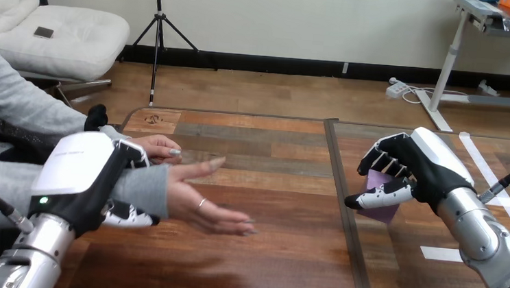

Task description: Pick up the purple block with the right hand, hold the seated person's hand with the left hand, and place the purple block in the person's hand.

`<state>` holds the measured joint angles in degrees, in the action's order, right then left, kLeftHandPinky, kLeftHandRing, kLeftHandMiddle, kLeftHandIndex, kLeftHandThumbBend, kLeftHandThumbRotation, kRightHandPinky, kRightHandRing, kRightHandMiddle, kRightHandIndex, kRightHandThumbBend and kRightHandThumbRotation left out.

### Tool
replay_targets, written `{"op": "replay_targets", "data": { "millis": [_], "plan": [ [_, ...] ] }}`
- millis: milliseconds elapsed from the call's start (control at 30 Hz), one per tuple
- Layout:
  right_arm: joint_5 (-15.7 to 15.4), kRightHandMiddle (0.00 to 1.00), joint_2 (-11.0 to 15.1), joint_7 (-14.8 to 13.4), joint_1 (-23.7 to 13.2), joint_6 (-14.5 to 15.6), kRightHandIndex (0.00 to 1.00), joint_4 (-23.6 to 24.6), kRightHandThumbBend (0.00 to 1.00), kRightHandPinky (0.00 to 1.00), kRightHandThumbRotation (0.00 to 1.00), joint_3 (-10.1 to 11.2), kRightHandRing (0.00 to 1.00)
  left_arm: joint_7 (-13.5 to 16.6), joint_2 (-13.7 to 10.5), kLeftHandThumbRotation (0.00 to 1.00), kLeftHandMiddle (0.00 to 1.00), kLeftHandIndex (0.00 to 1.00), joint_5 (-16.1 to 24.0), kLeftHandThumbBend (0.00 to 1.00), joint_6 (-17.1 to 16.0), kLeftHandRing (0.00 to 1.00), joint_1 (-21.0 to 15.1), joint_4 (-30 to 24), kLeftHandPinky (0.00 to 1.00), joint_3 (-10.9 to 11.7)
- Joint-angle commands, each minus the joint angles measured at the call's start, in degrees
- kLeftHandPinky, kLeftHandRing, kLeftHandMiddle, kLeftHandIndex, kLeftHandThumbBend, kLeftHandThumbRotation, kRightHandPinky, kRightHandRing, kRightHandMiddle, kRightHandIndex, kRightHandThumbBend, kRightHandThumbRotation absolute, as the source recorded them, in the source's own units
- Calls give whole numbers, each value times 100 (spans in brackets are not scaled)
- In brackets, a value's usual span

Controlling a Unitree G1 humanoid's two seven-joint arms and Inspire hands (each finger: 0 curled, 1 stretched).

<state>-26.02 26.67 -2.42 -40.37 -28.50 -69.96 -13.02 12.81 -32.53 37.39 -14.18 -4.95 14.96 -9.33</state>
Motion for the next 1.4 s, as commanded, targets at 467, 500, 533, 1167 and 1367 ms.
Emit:
{"op": "replay_targets", "data": {
  "millis": [467,500,533,1167,1367],
  "plan": [
    [148,45,-251,-123,-320,-263,45,291,81,39,0,63,41,126,379,0,31,32,-51,70,-73,26,-728,-409,19,80],
    [152,45,-265,-124,-318,-289,45,300,80,39,0,60,41,125,392,0,31,32,-40,70,-80,26,-747,-396,19,67],
    [153,44,-273,-127,-317,-305,45,305,80,39,0,57,41,125,402,0,31,32,-33,70,-85,26,-758,-388,19,61],
    [64,43,-475,-211,-344,-358,44,388,81,37,0,-4,38,90,665,0,31,33,-21,67,-192,25,-989,-19,19,-63],
    [60,43,-565,-169,-354,-403,44,475,81,37,0,-28,39,155,747,0,31,33,-8,66,-255,25,-1078,161,19,-124]
  ]
}}
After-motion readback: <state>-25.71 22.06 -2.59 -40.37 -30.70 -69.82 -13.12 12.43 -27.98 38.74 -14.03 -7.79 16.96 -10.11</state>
